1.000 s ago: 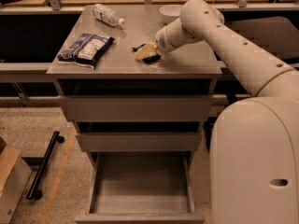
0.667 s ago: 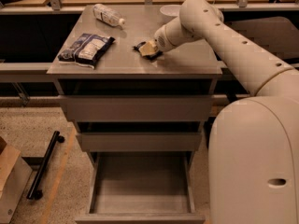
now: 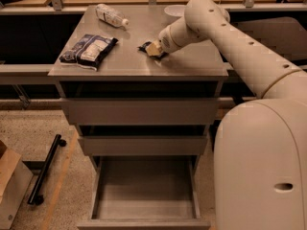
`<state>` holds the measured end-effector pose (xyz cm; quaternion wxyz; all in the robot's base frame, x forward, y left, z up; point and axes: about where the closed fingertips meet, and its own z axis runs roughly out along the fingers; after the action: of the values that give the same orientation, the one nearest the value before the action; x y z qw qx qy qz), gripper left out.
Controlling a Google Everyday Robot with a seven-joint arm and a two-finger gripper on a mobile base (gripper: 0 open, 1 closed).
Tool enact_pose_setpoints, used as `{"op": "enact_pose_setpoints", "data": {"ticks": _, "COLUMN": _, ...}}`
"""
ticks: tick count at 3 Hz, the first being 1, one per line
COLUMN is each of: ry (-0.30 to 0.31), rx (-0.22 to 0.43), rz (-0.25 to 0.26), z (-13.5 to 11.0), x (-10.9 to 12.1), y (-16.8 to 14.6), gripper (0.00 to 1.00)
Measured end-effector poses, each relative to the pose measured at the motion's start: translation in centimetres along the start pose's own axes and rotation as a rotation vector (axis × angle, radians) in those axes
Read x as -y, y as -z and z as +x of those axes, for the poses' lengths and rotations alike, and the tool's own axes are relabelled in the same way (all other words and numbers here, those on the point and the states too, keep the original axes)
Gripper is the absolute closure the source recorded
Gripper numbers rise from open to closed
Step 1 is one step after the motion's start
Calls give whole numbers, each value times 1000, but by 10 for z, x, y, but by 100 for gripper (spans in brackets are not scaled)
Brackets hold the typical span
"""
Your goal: Place rxbar blueberry into bottom drawer
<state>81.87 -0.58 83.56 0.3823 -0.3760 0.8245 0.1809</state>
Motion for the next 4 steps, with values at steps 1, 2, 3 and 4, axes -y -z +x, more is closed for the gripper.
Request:
{"op": "enact_pose_setpoints", "data": {"ticks": 1, "ry": 71, "rx": 54, "rz": 15, "z": -24, "x": -5, "y": 33, "gripper": 100}}
{"op": "enact_pose_setpoints", "data": {"ticks": 2, "ry": 152, "rx": 128, "rz": 10, "z": -51, "x": -17, "y": 81, "gripper": 100}}
{"op": "enact_pose_setpoints", "data": {"ticks": 3, "ry": 204, "rx": 136, "rz": -12, "z": -55, "x": -31, "y": 108, "gripper": 100}}
{"op": "enact_pose_setpoints", "data": {"ticks": 4, "ry": 199, "rx": 102, "rz": -62, "z": -34, "x": -52, "y": 115, "gripper": 100}}
